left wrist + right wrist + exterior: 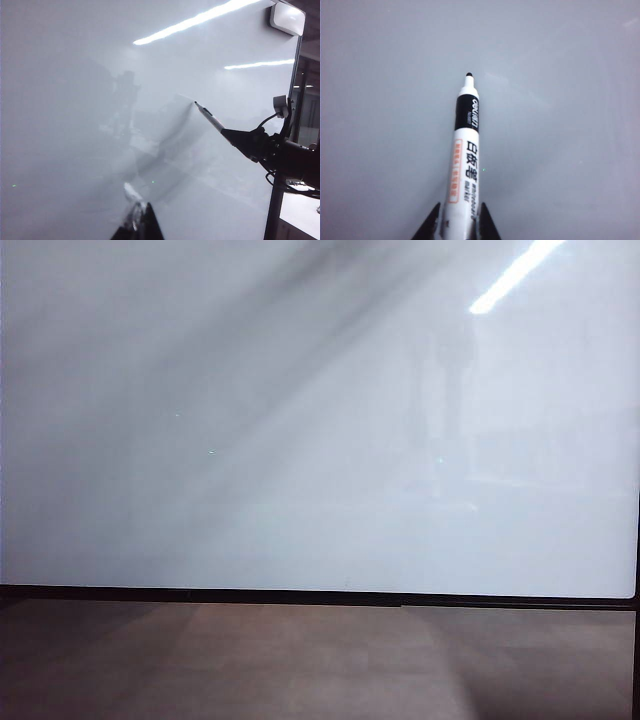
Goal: Reach to the right to find the marker pen, pick it up, and write the number 17 on the whiteboard.
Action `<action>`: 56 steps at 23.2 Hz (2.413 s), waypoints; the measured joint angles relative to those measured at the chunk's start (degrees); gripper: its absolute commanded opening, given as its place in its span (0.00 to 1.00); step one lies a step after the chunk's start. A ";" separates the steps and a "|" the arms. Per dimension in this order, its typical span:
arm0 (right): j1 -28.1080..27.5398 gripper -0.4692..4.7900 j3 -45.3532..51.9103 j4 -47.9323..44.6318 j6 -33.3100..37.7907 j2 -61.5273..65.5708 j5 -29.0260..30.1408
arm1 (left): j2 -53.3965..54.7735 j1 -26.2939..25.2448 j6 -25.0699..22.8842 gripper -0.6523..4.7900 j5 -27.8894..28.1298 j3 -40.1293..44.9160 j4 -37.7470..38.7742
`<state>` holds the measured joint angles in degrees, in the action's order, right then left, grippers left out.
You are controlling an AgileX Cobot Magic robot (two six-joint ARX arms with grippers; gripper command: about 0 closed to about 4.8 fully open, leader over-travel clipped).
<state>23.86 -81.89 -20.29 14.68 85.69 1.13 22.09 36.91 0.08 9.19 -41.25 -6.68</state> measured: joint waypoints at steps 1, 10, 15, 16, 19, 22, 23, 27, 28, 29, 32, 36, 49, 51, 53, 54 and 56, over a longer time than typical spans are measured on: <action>0.00 0.08 0.00 0.00 0.00 0.07 0.00 | 0.00 0.00 0.00 0.11 0.02 0.00 0.04; -0.09 0.08 0.00 -0.04 -0.83 0.26 -1.11 | 0.02 0.00 0.00 0.11 0.02 0.00 0.02; -0.09 0.08 0.00 -0.04 -0.92 0.26 -1.16 | 0.02 0.00 0.00 0.11 0.02 0.00 0.02; -0.15 0.08 0.00 -0.04 -0.94 0.26 -1.16 | 0.02 0.00 0.00 0.11 0.02 0.00 0.02; -0.61 0.08 0.00 -0.02 -1.01 0.26 -1.16 | 0.02 0.00 0.00 0.11 0.02 0.00 0.02; -0.63 0.08 0.00 0.13 -1.03 0.26 -1.14 | 0.02 0.00 0.00 0.11 0.02 0.00 0.02; -0.63 0.08 0.00 0.35 -1.05 0.26 -1.14 | 0.02 0.00 0.00 0.11 0.02 0.00 0.02; -0.63 0.08 0.00 1.75 -1.07 0.28 -1.14 | 0.02 0.00 0.00 0.11 0.02 0.00 0.04; -0.63 0.08 0.00 1.79 -1.07 0.39 -1.14 | 0.02 0.00 0.00 0.11 0.02 0.00 0.02; -0.63 0.08 0.00 1.77 -1.09 0.48 -1.11 | 0.00 0.00 0.00 0.11 0.02 0.00 0.00; -0.61 0.08 0.00 1.81 -1.11 0.85 -1.09 | 0.02 0.00 0.00 0.11 0.02 0.00 0.02; -0.61 0.08 0.00 2.23 -1.22 1.36 -0.96 | 0.02 0.00 0.00 0.11 0.02 0.00 0.04; -0.46 0.08 7.10 3.74 -1.22 1.40 -0.04 | 0.00 0.00 0.00 0.11 0.02 0.00 0.02; -0.42 0.08 8.02 3.41 -0.96 1.42 0.04 | 0.02 0.00 0.00 0.11 0.02 0.00 0.04; -0.35 0.08 8.11 3.26 -0.48 1.38 0.15 | 0.00 0.00 0.00 0.11 0.02 0.00 0.02; -0.31 0.08 8.11 3.26 -0.33 1.14 0.15 | 0.02 0.00 0.00 0.11 0.02 0.00 0.07; 0.13 0.08 8.15 3.32 -0.09 0.20 0.00 | 0.00 0.00 0.00 0.11 0.02 0.00 0.04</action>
<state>23.99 -73.73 -16.97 14.59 85.89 1.13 22.09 36.91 0.08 9.21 -41.25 -6.63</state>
